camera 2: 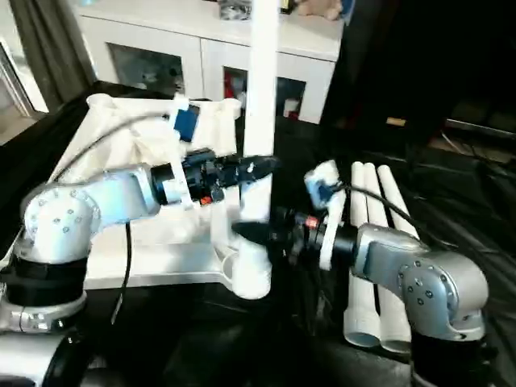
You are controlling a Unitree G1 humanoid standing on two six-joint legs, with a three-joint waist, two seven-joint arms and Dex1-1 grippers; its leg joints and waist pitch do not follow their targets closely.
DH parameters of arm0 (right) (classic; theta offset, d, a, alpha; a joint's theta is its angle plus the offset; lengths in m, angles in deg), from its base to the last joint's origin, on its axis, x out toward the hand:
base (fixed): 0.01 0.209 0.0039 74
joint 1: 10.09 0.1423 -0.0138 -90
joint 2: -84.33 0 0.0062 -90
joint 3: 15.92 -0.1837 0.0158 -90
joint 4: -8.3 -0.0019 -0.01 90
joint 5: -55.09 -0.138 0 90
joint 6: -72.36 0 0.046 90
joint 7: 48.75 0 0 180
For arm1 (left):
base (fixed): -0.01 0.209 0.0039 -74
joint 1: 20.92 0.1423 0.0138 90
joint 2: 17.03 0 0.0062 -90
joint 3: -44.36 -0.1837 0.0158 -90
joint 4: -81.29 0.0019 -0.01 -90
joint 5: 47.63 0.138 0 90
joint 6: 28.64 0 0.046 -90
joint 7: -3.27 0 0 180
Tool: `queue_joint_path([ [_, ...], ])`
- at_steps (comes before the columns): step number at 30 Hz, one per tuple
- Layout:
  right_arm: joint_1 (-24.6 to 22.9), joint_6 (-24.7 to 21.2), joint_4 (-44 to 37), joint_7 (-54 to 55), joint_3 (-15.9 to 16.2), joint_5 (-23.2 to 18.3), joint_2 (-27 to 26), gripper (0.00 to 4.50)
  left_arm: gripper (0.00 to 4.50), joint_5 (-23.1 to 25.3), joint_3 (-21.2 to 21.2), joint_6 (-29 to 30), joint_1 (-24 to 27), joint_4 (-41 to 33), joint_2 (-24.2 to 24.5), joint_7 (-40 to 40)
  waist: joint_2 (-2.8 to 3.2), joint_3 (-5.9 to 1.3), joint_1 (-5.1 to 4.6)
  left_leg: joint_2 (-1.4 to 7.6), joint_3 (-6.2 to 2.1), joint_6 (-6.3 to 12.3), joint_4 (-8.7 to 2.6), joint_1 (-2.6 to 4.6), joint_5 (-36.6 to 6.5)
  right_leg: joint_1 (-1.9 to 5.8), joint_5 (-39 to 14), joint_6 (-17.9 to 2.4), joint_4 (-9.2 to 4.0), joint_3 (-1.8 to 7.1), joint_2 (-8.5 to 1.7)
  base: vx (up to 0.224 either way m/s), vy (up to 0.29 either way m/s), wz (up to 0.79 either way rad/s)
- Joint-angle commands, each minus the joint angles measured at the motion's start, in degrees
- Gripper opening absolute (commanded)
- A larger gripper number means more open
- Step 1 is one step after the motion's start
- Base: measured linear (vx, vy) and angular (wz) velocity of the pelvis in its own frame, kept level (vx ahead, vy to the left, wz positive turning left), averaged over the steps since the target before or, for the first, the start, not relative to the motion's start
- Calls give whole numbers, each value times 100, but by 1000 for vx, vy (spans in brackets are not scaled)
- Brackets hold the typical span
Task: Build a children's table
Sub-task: Pick table leg
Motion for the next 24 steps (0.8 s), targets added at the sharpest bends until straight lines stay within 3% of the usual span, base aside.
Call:
queue_joint_path([
  [1, 120, -86, 66, -17, 62, -72, 121, 308, 183, 17, -76, -53, -106, -28, 23, 147, -15, -338, 19, 323, -102, 0, -348, -6, -164, 320, -963, -50, -456, 411, -695, 0, 0, 0],
  [16, 118, -124, 158, -101, 325, -178, 277, 308, 183, -93, -152, -10, -66, -122, 51, 513, -8, -345, 18, 336, -99, 15, -341, 0, -175, 317, -905, -217, -439, 413, -704, 0, 0, 0],
  [24, 102, -132, 184, -117, 372, -249, 320, 232, 183, -87, -123, -57, -94, -80, 7, 535, -13, -348, 24, 335, -100, 33, -337, -6, -134, 324, -862, -230, -432, 411, -701, 0, 0, 0],
])
